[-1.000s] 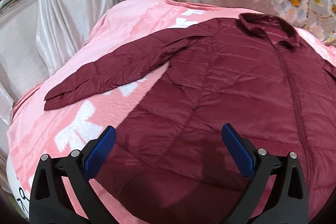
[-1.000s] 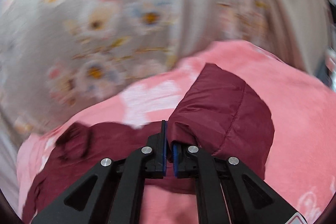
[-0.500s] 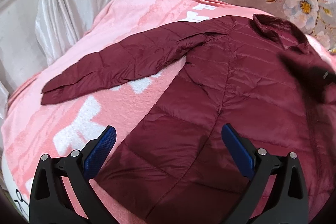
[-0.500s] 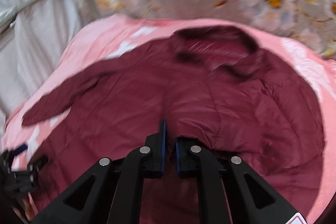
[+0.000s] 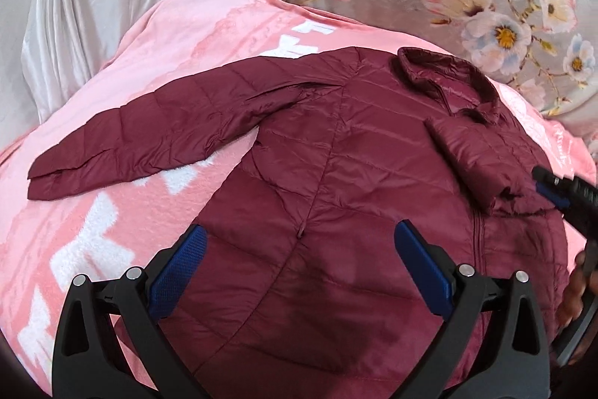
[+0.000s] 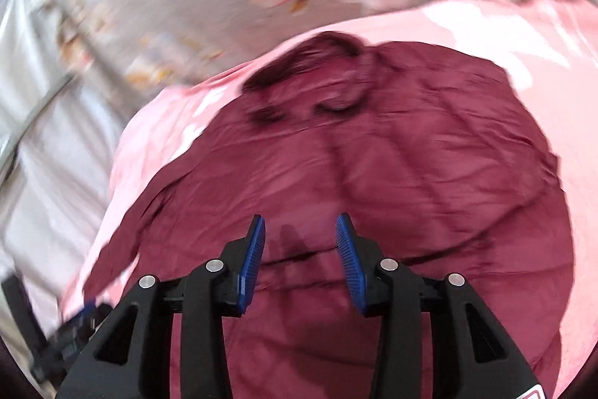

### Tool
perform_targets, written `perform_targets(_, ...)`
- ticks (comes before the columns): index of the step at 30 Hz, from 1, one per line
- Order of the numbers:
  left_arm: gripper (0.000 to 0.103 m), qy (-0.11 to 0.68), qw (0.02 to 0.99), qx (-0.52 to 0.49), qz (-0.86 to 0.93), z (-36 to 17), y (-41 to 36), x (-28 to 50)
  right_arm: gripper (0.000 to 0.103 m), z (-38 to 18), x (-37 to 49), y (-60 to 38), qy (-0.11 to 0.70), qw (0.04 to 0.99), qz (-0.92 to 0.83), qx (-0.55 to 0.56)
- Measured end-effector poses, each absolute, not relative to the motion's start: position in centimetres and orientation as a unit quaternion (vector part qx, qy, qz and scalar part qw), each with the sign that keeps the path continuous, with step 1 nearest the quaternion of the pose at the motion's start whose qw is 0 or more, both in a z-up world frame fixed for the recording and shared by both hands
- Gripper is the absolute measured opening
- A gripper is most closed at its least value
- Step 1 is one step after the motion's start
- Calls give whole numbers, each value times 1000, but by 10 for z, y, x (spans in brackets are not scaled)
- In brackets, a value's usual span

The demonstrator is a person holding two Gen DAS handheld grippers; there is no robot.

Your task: Fold large clothes

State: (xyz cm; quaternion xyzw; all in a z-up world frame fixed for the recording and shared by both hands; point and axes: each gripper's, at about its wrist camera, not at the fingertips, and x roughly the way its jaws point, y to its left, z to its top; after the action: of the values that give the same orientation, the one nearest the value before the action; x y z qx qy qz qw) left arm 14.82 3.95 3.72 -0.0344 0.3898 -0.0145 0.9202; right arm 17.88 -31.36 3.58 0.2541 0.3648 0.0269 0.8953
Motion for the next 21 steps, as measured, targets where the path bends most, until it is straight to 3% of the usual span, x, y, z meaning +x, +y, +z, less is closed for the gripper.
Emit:
perform_targets(5,98,398,916,-41,-5,30,50,150,41,15,203,-327,387,868,12,311)
perform_targets(14,98,407,910,-73,-4,25,67,156,41,52,232,-203,358,845,283,279)
perform_targets(21,98,441,886,-117,-77,24,53,184,41,57,194,-268,338,899,106,257)
